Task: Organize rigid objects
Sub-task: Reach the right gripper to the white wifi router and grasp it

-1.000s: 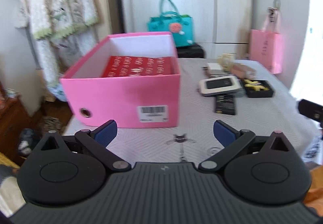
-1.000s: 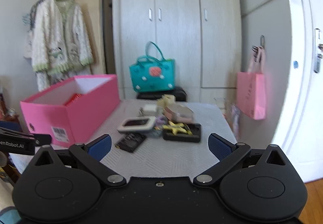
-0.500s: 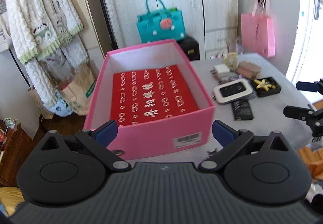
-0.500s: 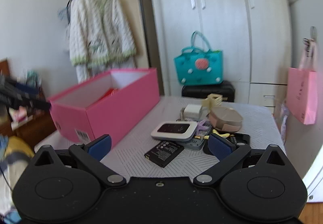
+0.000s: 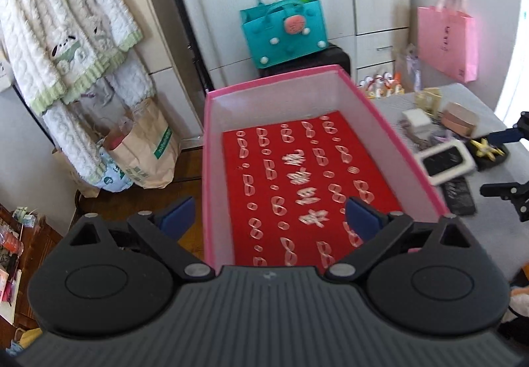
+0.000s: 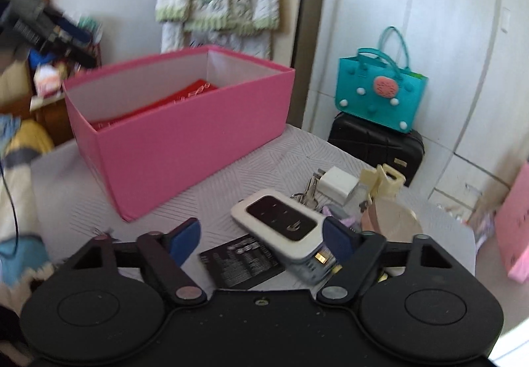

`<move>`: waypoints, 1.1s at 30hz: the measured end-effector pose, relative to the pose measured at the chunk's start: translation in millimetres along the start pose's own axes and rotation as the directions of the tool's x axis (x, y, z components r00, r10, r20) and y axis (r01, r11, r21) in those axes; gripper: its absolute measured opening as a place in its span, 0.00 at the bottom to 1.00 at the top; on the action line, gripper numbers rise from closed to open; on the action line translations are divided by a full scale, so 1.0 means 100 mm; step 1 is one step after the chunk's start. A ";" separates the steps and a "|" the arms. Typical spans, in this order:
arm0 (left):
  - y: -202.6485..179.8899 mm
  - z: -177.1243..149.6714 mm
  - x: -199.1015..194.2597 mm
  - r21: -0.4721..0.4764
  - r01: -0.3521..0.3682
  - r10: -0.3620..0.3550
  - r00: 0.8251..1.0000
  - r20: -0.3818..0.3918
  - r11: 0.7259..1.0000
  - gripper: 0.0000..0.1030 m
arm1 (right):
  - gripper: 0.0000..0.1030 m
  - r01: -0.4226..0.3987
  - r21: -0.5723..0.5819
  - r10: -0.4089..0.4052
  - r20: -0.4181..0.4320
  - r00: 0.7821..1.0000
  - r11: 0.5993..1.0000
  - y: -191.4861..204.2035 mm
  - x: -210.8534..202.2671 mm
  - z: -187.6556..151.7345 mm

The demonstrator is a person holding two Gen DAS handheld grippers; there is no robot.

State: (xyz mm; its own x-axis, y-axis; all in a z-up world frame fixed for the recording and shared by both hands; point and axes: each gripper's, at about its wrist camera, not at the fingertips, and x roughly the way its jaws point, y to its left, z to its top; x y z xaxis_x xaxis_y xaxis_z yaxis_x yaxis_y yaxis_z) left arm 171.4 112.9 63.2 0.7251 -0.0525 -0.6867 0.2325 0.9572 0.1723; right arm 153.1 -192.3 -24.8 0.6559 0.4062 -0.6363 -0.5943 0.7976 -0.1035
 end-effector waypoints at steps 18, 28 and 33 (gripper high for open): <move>0.55 0.17 0.96 -0.011 -0.031 0.028 0.982 -0.184 0.999 0.28 | 0.74 -0.255 -0.336 0.149 -0.309 0.939 0.907 -0.22 0.72 0.41; 0.71 0.14 1.21 -0.087 -0.004 -0.014 0.977 -0.212 0.996 0.18 | 0.64 -0.243 -0.138 0.189 -0.319 0.929 0.960 -0.35 0.77 0.42; 0.64 0.14 1.33 -0.103 0.023 -0.049 0.967 -0.251 0.994 0.11 | 0.64 -0.197 -0.140 0.148 -0.301 0.942 0.970 -0.29 0.76 0.40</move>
State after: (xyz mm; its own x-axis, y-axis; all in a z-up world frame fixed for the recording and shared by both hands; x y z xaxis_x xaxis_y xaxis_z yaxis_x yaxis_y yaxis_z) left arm 291.2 162.9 -7.3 0.5272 -0.0259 -0.8493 0.1817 0.9799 0.0829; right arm 239.2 -167.1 -39.3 0.3897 0.3664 -0.8449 -0.7712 0.6313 -0.0820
